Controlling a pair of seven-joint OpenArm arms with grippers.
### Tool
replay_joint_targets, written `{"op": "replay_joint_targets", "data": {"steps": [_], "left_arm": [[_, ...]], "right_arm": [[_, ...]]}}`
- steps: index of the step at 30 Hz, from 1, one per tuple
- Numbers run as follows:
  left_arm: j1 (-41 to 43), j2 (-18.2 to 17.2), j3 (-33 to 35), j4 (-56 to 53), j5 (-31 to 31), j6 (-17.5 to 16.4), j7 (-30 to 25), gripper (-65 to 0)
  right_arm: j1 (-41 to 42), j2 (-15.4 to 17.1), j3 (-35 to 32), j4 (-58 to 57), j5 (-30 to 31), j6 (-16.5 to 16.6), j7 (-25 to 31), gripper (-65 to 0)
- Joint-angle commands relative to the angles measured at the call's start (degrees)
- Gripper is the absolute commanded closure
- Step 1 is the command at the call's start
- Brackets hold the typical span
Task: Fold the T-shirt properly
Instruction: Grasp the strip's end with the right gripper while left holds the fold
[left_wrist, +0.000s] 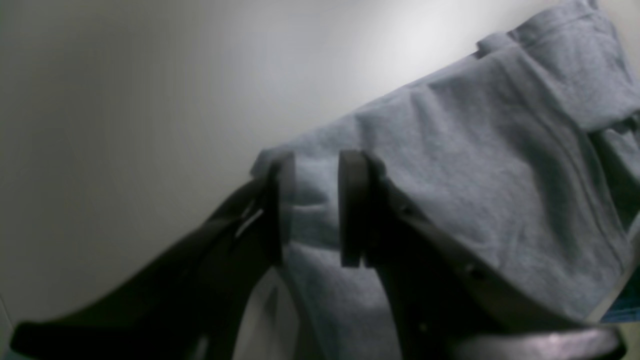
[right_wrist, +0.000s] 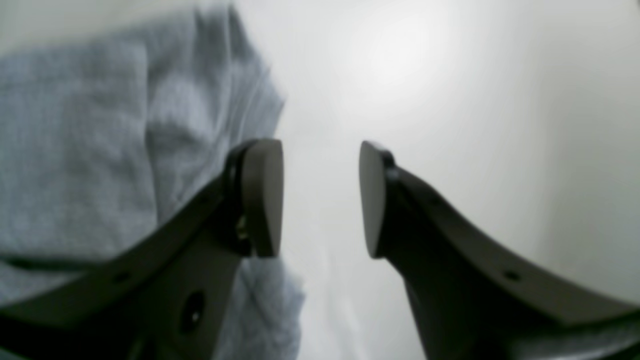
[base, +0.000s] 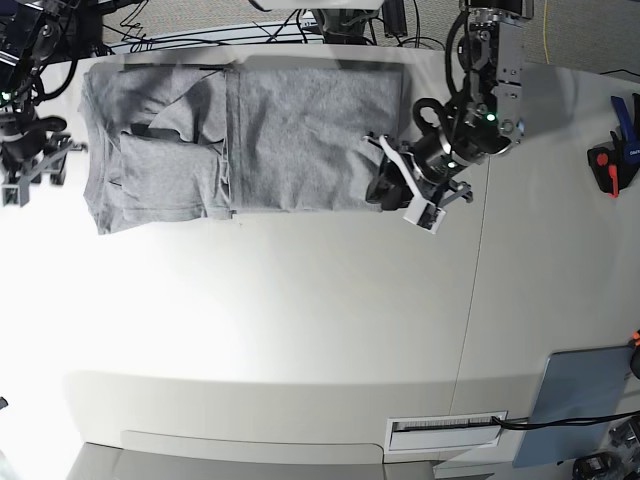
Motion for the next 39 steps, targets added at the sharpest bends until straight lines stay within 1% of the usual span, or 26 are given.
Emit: {"op": "replay_joint_targets", "data": {"steps": [1, 3, 6, 8, 9, 11, 12, 14, 17, 21, 25, 30, 35, 39], "left_arm": [[-0.59, -0.04, -0.11, 1.07, -1.20, -0.42, -1.05, -16.2], [-0.57, -0.02, 0.04, 1.07, -1.22, -0.42, -0.66, -16.2], [-0.57, -0.02, 0.04, 1.07, -1.22, -0.42, -0.61, -16.2], [-0.59, -0.02, 0.04, 1.07, -1.22, -0.42, -0.61, -16.2], [-0.59, -0.02, 0.04, 1.07, -1.22, -0.42, -0.61, -16.2], [-0.59, -0.02, 0.04, 1.07, -1.49, -0.44, -0.61, -16.2], [-0.59, -0.02, 0.04, 1.07, -1.73, -0.44, -0.61, -16.2], [-0.57, -0.02, 0.04, 1.07, -2.12, -0.44, -0.57, -16.2], [-0.59, -0.02, 0.04, 1.07, -2.10, -0.44, 0.02, -16.2], [-0.61, -0.02, 0.04, 1.07, -2.12, -0.44, 0.00, -16.2], [-0.57, -0.04, 0.04, 1.07, -2.08, -0.42, 0.00, -16.2], [-0.59, -0.02, 0.04, 1.07, -2.08, -0.44, -0.02, -16.2], [-0.57, -0.04, 0.04, 1.05, -2.05, -0.44, -0.02, -16.2], [-0.57, -0.02, 0.04, 1.05, -2.05, -0.44, -0.02, -16.2]], "right_arm": [[0.33, 1.07, 0.50, -0.39, 0.33, -0.22, 1.07, -24.7], [0.28, 1.05, 0.52, -1.60, -0.52, -0.28, 0.37, -24.7], [0.31, 1.05, 0.50, -1.77, -0.63, -0.26, -2.49, -24.7], [0.31, 1.07, 0.50, -1.77, -0.55, -0.02, -2.64, -26.0], [0.31, 1.07, 0.50, -1.79, -0.57, 0.92, -2.60, -30.1], [0.28, 1.29, 0.44, -1.81, -0.02, 2.97, -2.56, -41.0], [0.28, 1.27, 0.44, -1.81, 0.17, 3.13, -2.82, -45.3], [0.33, 1.25, 0.44, -1.81, 0.15, 3.06, -3.89, -48.6], [0.44, 1.22, 0.44, -1.84, 0.42, 2.97, -5.07, -48.7], [0.50, 1.22, 0.44, -4.09, 3.65, 2.51, -4.98, -48.6], [1.60, 1.22, 0.44, -7.82, 6.38, 2.89, -5.95, -48.6], [3.48, 1.22, 0.44, -13.55, 14.43, 6.64, -10.12, -48.6], [4.72, 1.22, 0.44, -18.49, 20.09, 8.48, -11.50, -48.6], [5.25, 1.20, 0.44, -20.04, 24.20, 10.03, -13.31, -48.6]]}}
